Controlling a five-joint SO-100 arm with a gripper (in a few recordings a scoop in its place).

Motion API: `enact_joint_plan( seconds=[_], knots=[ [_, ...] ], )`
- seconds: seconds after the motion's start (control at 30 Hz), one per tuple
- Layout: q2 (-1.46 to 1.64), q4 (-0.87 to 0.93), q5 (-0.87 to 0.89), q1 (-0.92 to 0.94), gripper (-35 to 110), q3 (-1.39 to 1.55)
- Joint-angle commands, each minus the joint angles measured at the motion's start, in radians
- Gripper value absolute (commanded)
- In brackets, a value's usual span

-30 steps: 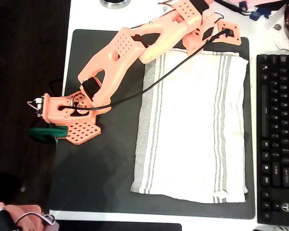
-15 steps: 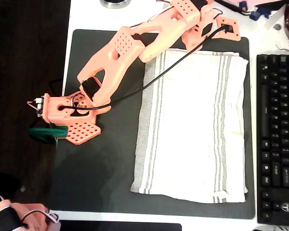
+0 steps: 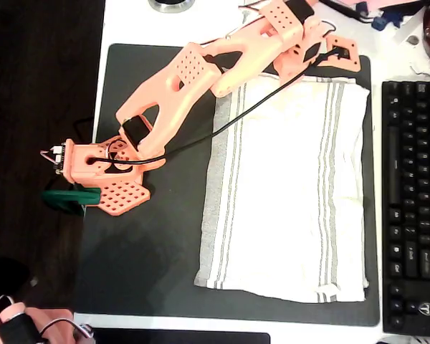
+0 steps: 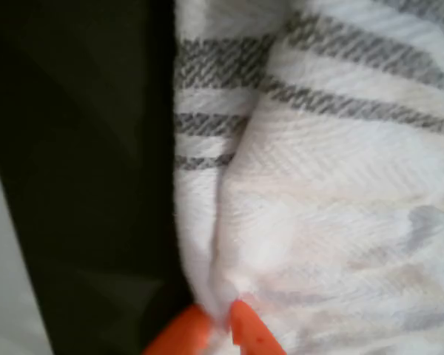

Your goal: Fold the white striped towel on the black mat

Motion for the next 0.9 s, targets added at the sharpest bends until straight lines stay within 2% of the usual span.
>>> enact_joint_plan(
  seconds=[0.0, 0.87],
  knots=[
    [0.014, 0.000, -0.026, -0.017, 0, -0.017],
    [0.186, 0.078, 0.075, -0.080, 0, -0.104]
  ],
)
